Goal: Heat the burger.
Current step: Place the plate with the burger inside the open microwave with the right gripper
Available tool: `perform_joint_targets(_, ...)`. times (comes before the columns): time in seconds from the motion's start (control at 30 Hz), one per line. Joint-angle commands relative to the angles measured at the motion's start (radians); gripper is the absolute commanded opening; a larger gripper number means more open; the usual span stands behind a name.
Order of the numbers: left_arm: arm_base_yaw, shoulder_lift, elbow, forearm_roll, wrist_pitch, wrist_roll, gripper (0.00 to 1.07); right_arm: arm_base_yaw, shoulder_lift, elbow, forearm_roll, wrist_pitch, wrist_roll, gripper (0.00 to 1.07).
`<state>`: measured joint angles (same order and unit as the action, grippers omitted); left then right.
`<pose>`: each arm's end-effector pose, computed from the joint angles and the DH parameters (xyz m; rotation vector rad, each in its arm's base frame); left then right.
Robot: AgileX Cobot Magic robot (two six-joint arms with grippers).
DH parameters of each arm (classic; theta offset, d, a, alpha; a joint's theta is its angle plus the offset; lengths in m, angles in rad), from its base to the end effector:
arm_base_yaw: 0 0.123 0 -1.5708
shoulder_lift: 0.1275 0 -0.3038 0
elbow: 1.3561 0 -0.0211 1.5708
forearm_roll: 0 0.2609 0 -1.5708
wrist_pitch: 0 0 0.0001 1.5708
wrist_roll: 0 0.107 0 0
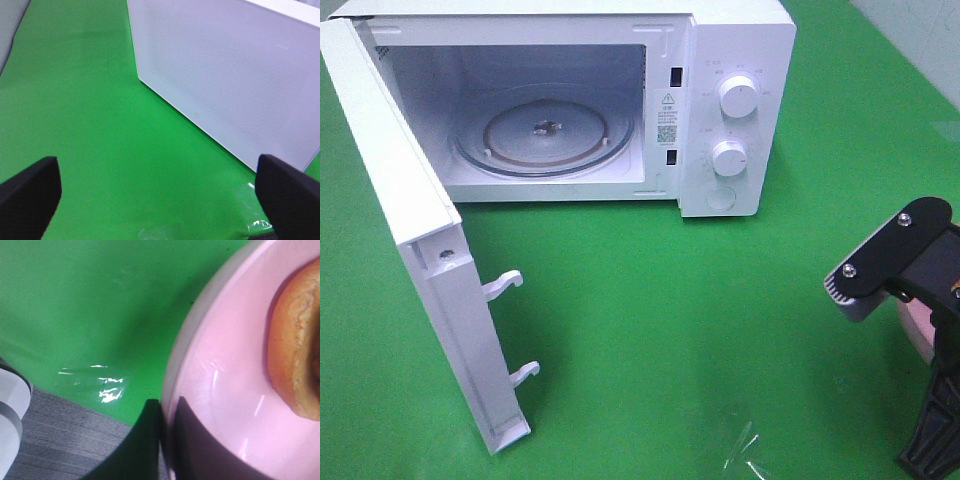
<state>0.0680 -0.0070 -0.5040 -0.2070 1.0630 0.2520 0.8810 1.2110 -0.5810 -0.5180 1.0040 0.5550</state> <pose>-0.0021 -0.0194 0.2775 0.1965 2.0091 -0.0445 0.1446 0.1049 0.2051 -0.8322 2.6743 -0.4486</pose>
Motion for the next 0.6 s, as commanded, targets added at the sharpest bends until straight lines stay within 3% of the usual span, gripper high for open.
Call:
perform_joint_targets(0.03,-0.005,-0.018,0.000,-0.005,-0.013,-0.001,0.98,0.083,-0.032,-0.002,-0.052,0.048,-0.043,0.00)
perform_joint_targets(0.33,-0.005,-0.018,0.000,-0.005,-0.013,-0.001,0.98,0.264,-0.043,-0.002,-0.055,0.053,-0.148,0.00)
perform_joint_targets(0.6,-0.005,-0.018,0.000,-0.005,-0.013,-0.001,0.98,0.311,-0.043,-0.002,-0.084,0.006,-0.267,0.00)
